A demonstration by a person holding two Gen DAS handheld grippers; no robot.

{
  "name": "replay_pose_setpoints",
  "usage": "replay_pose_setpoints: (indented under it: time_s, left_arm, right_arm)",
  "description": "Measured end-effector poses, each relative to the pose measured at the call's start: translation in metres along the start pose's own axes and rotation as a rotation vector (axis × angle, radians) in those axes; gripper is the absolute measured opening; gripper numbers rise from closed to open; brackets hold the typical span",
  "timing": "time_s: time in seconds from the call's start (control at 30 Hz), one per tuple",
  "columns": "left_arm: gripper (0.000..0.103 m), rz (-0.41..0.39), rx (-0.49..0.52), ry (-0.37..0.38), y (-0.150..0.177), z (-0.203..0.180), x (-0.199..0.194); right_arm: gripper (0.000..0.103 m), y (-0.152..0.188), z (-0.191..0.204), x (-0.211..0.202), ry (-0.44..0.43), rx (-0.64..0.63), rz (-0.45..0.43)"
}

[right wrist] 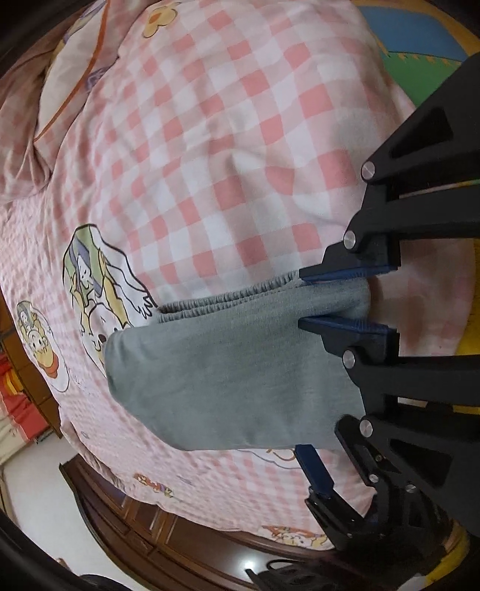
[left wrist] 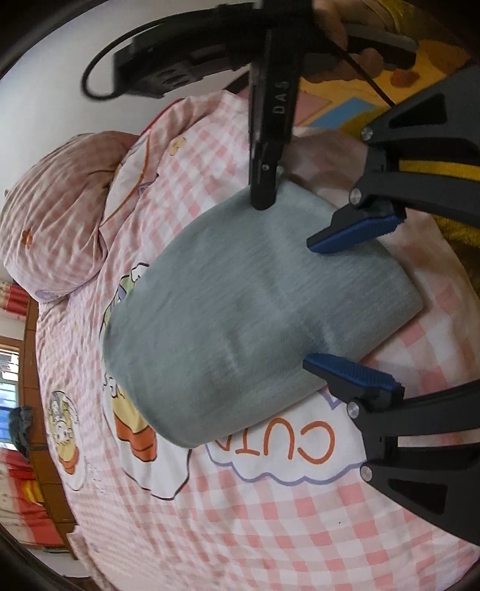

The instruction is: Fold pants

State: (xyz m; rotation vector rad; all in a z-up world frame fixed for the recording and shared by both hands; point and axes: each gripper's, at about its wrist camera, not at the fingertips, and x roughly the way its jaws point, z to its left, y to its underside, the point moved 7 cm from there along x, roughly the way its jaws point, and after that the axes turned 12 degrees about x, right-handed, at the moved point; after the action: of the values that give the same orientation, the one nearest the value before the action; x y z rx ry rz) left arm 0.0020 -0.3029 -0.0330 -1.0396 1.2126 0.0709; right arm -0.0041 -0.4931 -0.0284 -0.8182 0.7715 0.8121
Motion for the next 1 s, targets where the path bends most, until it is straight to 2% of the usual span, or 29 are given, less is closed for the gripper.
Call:
replay_pose_setpoints:
  time_s: [0.07, 0.17, 0.2, 0.3, 0.33, 0.57, 0.67, 0.77, 0.87, 1.0]
  left_arm:
    - [0.061, 0.005, 0.007, -0.009, -0.001, -0.001, -0.004]
    - [0.061, -0.016, -0.055, 0.007, -0.002, 0.009, -0.017]
    - [0.061, -0.024, -0.078, 0.01, -0.002, 0.014, -0.02]
    - [0.063, -0.025, -0.148, 0.008, -0.002, 0.033, -0.023]
    - [0.063, -0.021, -0.172, 0.01, -0.002, 0.039, -0.021]
    - [0.065, 0.004, -0.331, 0.051, -0.008, 0.062, -0.006]
    - [0.068, 0.025, -0.351, 0.057, -0.007, 0.062, 0.004]
    - [0.072, 0.035, -0.381, 0.077, -0.005, 0.061, 0.014]
    - [0.074, 0.035, -0.386, 0.085, -0.005, 0.061, 0.018]
    - [0.075, 0.031, -0.389, 0.085, -0.012, 0.061, 0.024]
  right_arm:
    - [0.025, -0.001, 0.002, -0.008, 0.007, 0.005, -0.004]
    - [0.028, -0.005, 0.01, -0.024, 0.004, -0.002, -0.042]
    - [0.031, -0.007, 0.014, -0.029, 0.005, -0.01, -0.06]
    - [0.056, -0.017, 0.028, -0.037, -0.016, -0.04, -0.114]
    - [0.061, -0.02, 0.031, -0.036, -0.022, -0.046, -0.12]
    - [0.061, -0.026, 0.031, 0.004, -0.023, -0.03, -0.052]
    - [0.061, -0.024, 0.025, 0.022, -0.044, -0.004, -0.011]
    - [0.065, -0.024, 0.017, 0.031, -0.126, 0.065, 0.007]
    - [0.067, -0.025, 0.014, 0.035, -0.175, 0.086, 0.006]
    - [0.067, -0.022, 0.017, 0.035, -0.177, 0.066, -0.024]
